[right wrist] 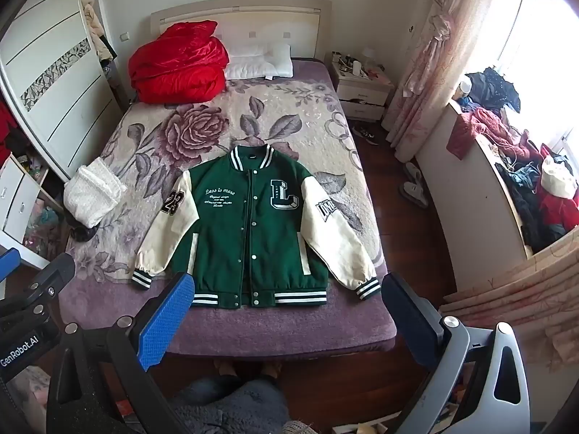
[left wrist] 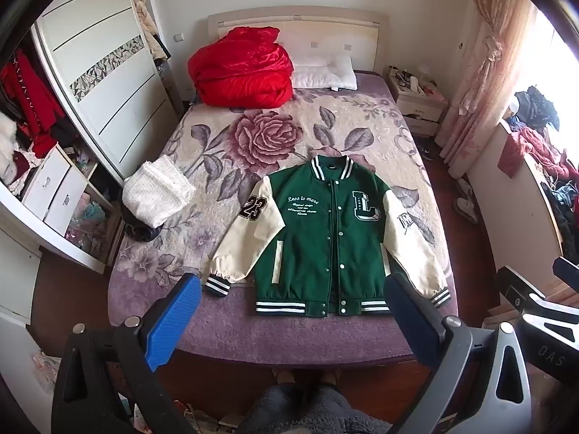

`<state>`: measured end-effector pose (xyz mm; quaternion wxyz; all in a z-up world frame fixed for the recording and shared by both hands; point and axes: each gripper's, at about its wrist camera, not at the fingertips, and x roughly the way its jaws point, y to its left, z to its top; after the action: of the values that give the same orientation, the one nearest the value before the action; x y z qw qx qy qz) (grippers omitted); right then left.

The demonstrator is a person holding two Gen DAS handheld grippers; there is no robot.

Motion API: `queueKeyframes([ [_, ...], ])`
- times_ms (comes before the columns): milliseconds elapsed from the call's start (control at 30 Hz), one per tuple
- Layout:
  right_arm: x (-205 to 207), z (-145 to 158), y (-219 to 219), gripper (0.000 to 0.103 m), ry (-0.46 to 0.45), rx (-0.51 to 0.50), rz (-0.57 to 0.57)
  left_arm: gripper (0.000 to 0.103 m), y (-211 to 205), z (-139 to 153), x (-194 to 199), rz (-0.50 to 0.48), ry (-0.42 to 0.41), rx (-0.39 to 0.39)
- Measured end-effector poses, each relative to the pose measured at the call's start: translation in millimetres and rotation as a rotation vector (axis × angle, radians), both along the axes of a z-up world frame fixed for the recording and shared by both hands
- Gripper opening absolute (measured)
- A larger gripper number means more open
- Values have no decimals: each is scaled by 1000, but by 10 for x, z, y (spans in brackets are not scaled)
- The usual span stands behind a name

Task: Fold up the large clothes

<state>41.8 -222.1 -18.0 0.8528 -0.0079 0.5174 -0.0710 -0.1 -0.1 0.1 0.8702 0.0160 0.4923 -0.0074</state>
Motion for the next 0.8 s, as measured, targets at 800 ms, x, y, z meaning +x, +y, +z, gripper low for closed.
queueKeyframes([
  [800,1,20,-32,103,-12,3,2,103,-4,13,6,-1,7,-12],
])
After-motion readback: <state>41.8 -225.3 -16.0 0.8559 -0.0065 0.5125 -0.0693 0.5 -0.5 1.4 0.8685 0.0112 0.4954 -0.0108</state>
